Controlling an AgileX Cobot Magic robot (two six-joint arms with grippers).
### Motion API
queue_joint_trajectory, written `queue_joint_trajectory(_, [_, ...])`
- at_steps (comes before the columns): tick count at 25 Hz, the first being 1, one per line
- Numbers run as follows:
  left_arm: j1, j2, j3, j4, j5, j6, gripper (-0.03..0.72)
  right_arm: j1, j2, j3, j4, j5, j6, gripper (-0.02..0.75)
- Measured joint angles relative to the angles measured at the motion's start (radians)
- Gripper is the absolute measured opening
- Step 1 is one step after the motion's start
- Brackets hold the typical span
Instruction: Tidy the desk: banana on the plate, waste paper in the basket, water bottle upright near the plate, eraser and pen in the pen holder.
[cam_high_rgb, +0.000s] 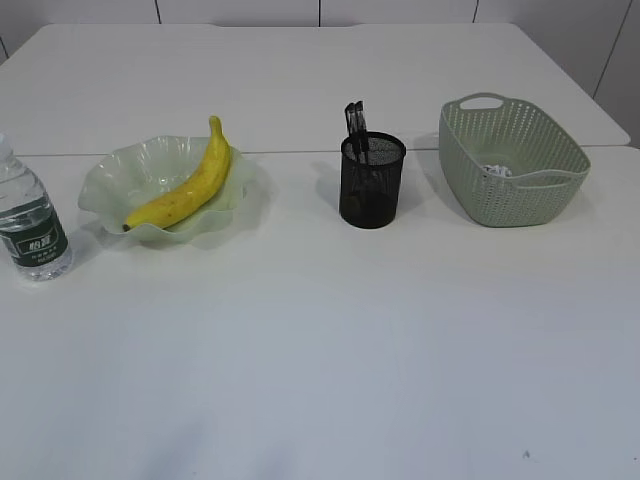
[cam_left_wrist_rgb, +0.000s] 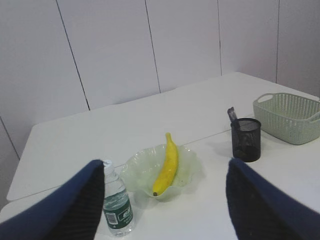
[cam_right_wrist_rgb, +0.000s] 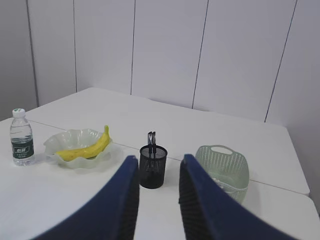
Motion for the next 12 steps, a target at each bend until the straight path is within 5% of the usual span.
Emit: queue_joint_trajectory(12, [0.0,0.0,0.0,-0.024,0.018,0.0,0.538,0.0,0.0,0.0,-0.042,-0.002,0.0,0.216])
